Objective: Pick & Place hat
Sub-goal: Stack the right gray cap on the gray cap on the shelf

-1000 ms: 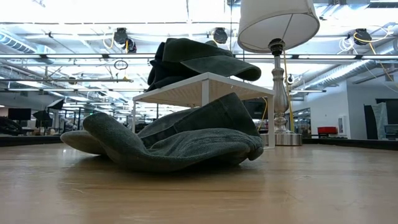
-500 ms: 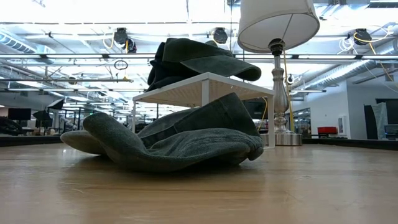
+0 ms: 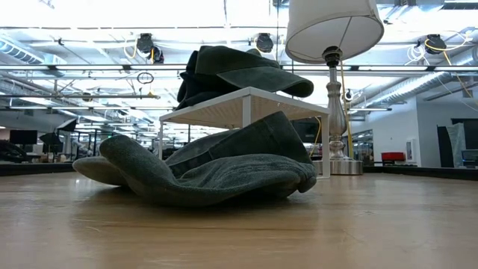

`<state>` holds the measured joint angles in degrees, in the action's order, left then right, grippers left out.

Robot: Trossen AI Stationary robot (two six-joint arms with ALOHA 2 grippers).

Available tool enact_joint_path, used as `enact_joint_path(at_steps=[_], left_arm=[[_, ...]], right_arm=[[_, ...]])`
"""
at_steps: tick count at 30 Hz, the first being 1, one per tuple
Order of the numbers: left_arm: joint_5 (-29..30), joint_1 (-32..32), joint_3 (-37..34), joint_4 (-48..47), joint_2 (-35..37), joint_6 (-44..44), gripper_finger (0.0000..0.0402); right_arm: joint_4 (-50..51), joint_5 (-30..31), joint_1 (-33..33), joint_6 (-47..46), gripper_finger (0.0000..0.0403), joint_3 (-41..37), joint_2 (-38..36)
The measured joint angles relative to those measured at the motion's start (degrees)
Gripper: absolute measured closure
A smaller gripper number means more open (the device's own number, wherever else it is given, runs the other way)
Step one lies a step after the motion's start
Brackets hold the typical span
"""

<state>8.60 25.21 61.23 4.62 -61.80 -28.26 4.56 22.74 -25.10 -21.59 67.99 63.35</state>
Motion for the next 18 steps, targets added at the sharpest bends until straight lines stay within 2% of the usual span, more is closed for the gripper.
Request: enact_joint_path(at_steps=[6, 10, 13, 15, 18], left_arm=[[0.5, -0.6, 0.0, 2.5, 0.0, -2.6, 0.0371], [0.2, -1.6, 0.0, 5.0, 0.0, -6.2, 0.0376], [-1.6, -3.0, 1.5, 3.6, 0.0, -10.6, 0.0376], [-3.1, -4.1, 3.2, 0.5, 0.0, -12.1, 0.0376], [-4.7, -5.8, 7.7, -9.3, -0.1, -12.9, 0.0376]], right_arm=[[-0.1, 1.0, 0.0, 0.2, 0.0396, 0.0, 0.0], [-0.2, 1.1, 0.0, -0.5, 0.0386, 0.0, 0.0], [0.0, 1.1, -0.5, -2.5, 0.0362, 0.0, 0.0], [0.2, 1.2, -1.2, -3.3, 0.0337, 0.0, 0.0], [0.9, 1.3, -2.5, -3.5, 0.0291, 0.0, 0.0]])
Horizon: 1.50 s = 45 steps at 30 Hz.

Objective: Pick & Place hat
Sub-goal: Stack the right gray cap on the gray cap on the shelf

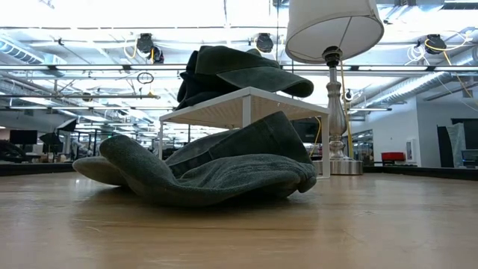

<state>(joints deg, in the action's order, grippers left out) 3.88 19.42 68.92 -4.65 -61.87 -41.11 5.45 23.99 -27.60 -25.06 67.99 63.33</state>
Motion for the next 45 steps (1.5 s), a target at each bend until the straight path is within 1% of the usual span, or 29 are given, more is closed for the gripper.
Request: enact_joint_path(at_steps=[3, 5, 8, 13, 16, 19, 24, 29, 32, 38, 45], left_arm=[[-1.2, -1.2, 5.9, -11.6, 0.0, 1.7, 0.0376], [-1.7, -2.2, 9.7, -18.7, -0.3, 2.8, 0.0376], [-2.9, -3.8, 14.3, -27.2, -0.7, 3.8, 0.0376], [-4.8, -7.1, 18.8, -33.9, -2.5, 4.0, 0.0376], [-6.8, -9.2, 21.1, -34.5, -4.8, 5.5, 0.0376], [-10.6, -11.7, 24.0, -35.8, -8.1, 6.8, 0.0376], [-18.3, -15.9, 28.7, -36.3, -14.4, 8.9, 0.0376], [-23.8, -19.4, 33.3, -36.0, -20.1, 11.1, 0.0376], [-26.6, -21.8, 35.9, -35.4, -23.4, 11.5, 0.0376], [-31.5, -24.6, 41.3, -35.5, -29.8, 12.3, 0.0376], [-38.0, -26.4, 48.8, -35.9, -36.3, 13.7, 0.0376]], right_arm=[[0.0, 0.0, -1.6, 0.3, 0.0255, 0.0, 0.0], [0.4, 0.0, -2.8, 0.5, 0.0243, 0.0, 0.0], [1.8, 0.0, -4.4, 1.5, 0.0240, 0.0, 0.0], [2.6, 0.0, -6.1, 4.2, 0.0247, 0.0, 0.0], [2.5, 0.0, -6.7, 6.0, 0.0249, 0.0, -0.3], [1.1, -0.1, -6.7, 8.1, 0.0249, 0.0, -0.5], [-5.1, 0.0, -6.7, 12.9, 0.0249, 0.0, -1.4], [-11.9, -0.2, -6.7, 18.3, 0.0248, 0.0, -2.6], [-14.1, -0.2, -6.7, 20.9, 0.0250, 0.0, -3.3], [-14.4, -0.2, -6.7, 24.3, 0.0248, 0.0, -4.1], [-14.3, -0.2, -6.7, 24.8, 0.0249, 0.0, -4.1]])
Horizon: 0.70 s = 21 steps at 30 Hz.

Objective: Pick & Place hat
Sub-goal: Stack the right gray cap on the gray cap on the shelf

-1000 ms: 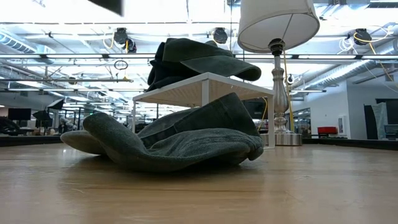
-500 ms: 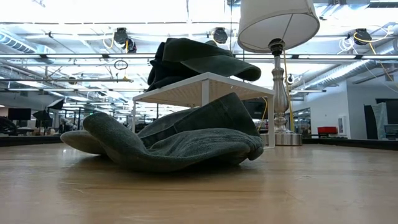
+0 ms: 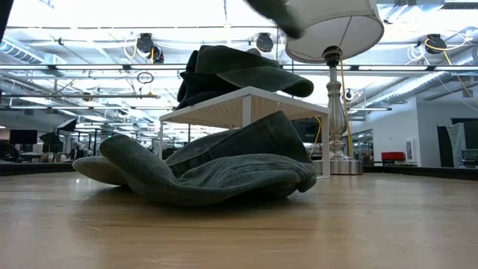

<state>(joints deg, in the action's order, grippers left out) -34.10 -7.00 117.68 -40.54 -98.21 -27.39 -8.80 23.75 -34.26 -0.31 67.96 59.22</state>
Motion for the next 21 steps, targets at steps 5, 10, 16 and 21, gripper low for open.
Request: enact_joint_path(at_steps=[5, 10, 16, 21], left_arm=[[-2.5, -2.0, 1.0, -1.1, -1.1, 2.6, 0.0376], [-1.6, -4.3, 1.1, -5.0, -1.0, 8.9, 0.0376], [-0.5, -5.9, 1.1, -5.7, -1.8, 13.2, 0.0376], [-0.5, -6.1, 1.1, -6.4, -3.1, 13.1, 0.0376]], right_arm=[[0.0, 0.0, 0.0, 1.3, 0.0249, 0.0, 0.0], [0.0, 0.0, 0.0, 2.5, 0.0252, 0.0, 0.0], [0.0, 0.0, 0.0, 5.7, 0.0252, 0.0, 0.0], [0.0, 0.1, 0.4, 6.2, 0.0252, 0.0, 0.0]])
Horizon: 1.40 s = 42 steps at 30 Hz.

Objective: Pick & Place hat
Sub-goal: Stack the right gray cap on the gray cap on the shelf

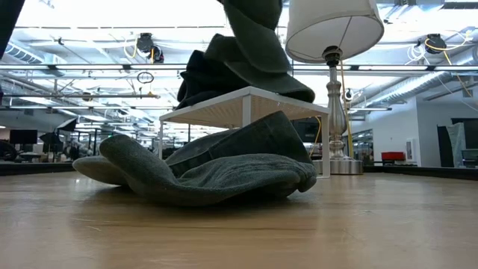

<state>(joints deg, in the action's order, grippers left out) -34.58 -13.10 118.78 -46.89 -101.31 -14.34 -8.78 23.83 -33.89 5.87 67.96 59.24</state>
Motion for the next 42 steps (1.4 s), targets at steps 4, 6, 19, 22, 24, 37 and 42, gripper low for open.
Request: enact_joint_path(at_steps=[4, 6, 19, 22, 24, 37, 42], left_arm=[[0.1, -0.1, 0.0, 0.5, -0.6, 1.8, 0.0376], [1.5, -0.7, 0.0, -0.7, -0.8, 2.2, 0.0376], [9.8, -3.3, 0.0, -5.0, -0.7, 3.2, 0.0376], [13.9, -3.3, 0.0, -7.5, -0.7, 3.2, 0.0376], [15.2, -3.4, 0.0, -8.3, -0.7, 3.6, 0.0376], [17.1, -3.3, 0.0, -10.9, -0.7, 5.4, 0.0376], [17.1, -3.5, 0.0, -10.8, -0.7, 5.9, 0.0376]], right_arm=[[0.0, 0.1, 0.1, 0.1, 0.0252, 0.0, 0.0], [0.0, 0.1, 0.1, 1.0, 0.0252, 0.0, 0.0], [0.0, 0.1, 0.1, 0.9, 0.0252, 0.0, 0.0], [0.1, 0.3, 0.1, 0.6, 0.0252, 0.0, 0.0], [1.0, 3.6, 0.1, -1.8, 0.0252, 0.0, 0.0], [38.8, 26.4, 0.2, -56.9, 0.0252, -0.1, 4.4], [45.9, 18.8, 1.3, -65.1, 0.0252, -3.3, 8.4]])
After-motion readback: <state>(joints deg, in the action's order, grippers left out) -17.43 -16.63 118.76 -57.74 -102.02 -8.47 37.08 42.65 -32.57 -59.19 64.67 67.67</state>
